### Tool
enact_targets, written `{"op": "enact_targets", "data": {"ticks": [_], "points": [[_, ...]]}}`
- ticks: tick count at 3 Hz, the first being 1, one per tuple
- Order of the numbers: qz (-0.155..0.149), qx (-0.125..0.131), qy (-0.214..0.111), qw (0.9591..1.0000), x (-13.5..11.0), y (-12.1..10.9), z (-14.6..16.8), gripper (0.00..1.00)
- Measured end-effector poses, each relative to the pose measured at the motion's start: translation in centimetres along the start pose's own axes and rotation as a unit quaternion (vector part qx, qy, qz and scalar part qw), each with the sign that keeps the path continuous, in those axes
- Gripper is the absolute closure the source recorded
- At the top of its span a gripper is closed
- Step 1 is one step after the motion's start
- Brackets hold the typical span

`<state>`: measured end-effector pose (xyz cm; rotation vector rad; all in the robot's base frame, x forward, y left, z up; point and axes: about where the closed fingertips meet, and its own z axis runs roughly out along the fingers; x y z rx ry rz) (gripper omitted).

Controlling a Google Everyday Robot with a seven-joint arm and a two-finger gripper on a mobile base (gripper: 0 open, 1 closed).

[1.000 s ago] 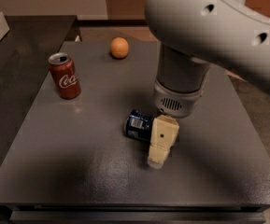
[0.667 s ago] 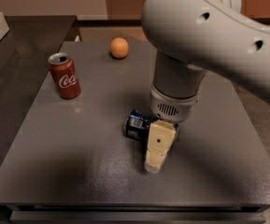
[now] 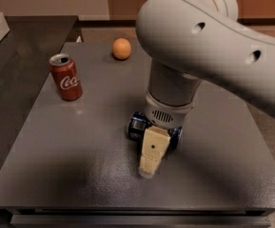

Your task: Place pepsi can upright

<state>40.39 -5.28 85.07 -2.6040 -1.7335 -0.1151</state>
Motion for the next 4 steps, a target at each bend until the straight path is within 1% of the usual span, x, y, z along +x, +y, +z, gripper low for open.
{"op": "enact_targets", "data": {"ticks": [2,4], "points": [[-0.003,-0.024,0.006,0.9997,0.6,0.6,-0.1,0.0],[-0.002,-0.037,-0.001,0.9993,0.6,1.4,0.1,0.0]]}}
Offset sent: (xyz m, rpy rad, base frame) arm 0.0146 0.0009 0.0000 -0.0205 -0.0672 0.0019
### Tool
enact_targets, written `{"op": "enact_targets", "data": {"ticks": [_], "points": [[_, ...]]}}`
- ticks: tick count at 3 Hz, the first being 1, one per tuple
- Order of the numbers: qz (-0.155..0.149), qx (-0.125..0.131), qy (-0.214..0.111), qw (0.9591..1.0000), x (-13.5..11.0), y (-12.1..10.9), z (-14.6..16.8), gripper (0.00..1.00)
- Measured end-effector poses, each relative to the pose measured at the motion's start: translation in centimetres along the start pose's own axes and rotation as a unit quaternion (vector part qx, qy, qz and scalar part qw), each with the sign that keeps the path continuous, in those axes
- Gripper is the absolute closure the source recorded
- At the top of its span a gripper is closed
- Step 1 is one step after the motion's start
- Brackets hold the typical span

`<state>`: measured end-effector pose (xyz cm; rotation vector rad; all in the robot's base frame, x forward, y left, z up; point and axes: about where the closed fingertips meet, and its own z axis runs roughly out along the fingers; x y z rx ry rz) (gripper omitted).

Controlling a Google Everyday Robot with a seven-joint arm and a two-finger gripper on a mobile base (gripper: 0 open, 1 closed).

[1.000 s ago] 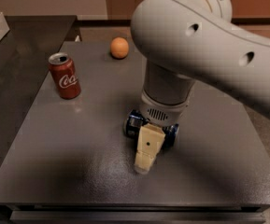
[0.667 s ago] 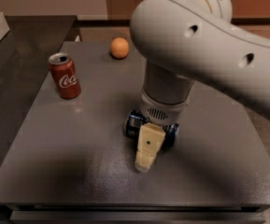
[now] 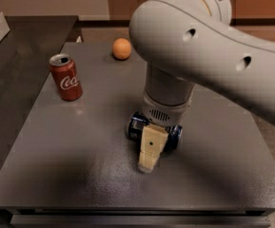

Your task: Place pepsi can upright

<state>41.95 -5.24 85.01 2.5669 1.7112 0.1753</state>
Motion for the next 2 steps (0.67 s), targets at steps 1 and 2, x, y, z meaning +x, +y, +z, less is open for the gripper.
{"op": "enact_targets", "data": {"ticks": [1,2], "points": [[0.0,-0.003,-0.007,1.0,-0.15,0.2,0.4,0.04],[0.001,-0.006,-0.013,0.9999,-0.31,0.34,0.53,0.22]]}}
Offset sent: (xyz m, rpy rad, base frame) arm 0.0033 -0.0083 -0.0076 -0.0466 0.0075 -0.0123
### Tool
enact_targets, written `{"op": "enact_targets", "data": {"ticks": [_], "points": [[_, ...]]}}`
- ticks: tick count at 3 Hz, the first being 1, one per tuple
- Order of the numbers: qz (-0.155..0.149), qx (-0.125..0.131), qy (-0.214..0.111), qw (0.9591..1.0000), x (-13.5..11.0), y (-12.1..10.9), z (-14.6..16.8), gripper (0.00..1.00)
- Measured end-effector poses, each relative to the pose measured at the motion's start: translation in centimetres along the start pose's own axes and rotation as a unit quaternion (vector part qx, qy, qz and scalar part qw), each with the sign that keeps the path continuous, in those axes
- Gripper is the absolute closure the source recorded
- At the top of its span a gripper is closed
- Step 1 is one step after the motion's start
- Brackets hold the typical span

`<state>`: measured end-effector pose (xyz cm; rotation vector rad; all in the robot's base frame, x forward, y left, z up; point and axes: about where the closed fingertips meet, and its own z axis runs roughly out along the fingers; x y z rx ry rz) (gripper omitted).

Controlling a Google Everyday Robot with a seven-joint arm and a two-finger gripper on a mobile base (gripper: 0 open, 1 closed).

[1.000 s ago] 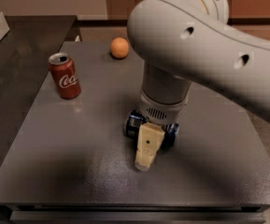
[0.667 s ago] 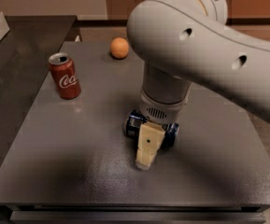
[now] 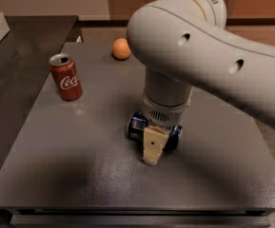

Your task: Place pepsi can upright

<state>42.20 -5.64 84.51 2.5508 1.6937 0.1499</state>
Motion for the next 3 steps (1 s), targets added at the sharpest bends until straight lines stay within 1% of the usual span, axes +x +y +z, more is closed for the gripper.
{"op": "enact_targets", "data": {"ticks": [2,3], "points": [[-0.005,-0.004,-0.001,1.0,0.4,-0.2,-0.6,0.69],[0.008,-0.004,0.012,0.9999,1.3,-0.7,-1.8,0.91]]}}
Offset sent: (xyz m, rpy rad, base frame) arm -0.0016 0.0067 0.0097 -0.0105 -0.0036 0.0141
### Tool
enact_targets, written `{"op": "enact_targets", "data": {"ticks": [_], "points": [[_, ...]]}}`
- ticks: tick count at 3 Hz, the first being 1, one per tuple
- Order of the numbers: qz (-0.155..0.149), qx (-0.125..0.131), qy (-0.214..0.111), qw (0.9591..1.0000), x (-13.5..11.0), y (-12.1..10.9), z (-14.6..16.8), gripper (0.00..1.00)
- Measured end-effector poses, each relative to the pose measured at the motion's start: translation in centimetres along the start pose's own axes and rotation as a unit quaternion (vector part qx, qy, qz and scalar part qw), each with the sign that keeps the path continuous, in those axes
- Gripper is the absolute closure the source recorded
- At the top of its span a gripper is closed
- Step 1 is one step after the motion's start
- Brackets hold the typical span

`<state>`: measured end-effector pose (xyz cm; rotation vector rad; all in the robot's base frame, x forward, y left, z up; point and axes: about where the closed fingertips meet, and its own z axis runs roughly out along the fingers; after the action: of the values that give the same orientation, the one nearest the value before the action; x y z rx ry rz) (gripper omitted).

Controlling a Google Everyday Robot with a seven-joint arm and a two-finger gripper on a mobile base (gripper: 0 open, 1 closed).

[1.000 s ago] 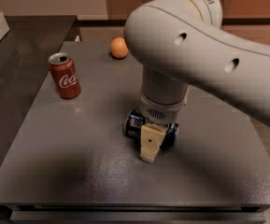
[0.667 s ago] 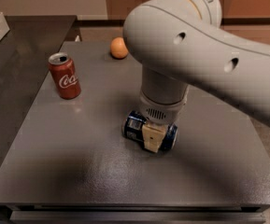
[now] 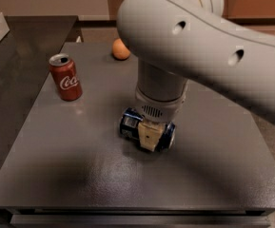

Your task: Place pepsi can upright

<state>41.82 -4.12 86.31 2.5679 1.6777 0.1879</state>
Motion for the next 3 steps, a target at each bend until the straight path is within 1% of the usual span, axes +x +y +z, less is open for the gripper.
{"op": "enact_targets", "data": {"ticks": [1,2,3], "points": [[0.043,-0.013,0.013,0.9989,1.6,-0.4,-1.2,1.0],[0.113,-0.027,0.016,0.9931,2.9,0.3,-2.1,1.0],[0.195,-0.032,0.013,0.9803,3.8,1.5,-2.8,1.0]]}}
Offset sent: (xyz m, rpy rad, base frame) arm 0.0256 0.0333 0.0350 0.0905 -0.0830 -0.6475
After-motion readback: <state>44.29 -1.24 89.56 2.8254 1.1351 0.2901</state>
